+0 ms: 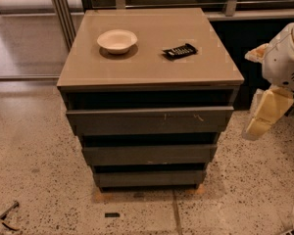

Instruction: Open top drawer

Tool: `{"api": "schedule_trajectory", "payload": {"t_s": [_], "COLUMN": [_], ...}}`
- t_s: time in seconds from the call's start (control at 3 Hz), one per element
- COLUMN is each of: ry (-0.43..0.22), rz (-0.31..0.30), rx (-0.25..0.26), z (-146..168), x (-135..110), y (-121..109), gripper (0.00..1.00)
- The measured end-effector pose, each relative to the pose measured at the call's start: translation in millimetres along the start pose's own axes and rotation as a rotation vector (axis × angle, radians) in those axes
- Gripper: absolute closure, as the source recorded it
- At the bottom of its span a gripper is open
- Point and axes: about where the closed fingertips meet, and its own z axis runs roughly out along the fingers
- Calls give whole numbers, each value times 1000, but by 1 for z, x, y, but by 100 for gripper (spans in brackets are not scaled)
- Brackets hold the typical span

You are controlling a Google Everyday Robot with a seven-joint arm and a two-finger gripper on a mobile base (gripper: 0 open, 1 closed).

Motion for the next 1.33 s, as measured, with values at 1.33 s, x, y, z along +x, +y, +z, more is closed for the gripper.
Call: {"api": "schedule_trajectory", "payload": {"t_s": [1.33], "ry": [-122], "rz": [-120], "rx": [-115], "z": [215], "x": [-33], "y": [-28], "gripper": [0]}}
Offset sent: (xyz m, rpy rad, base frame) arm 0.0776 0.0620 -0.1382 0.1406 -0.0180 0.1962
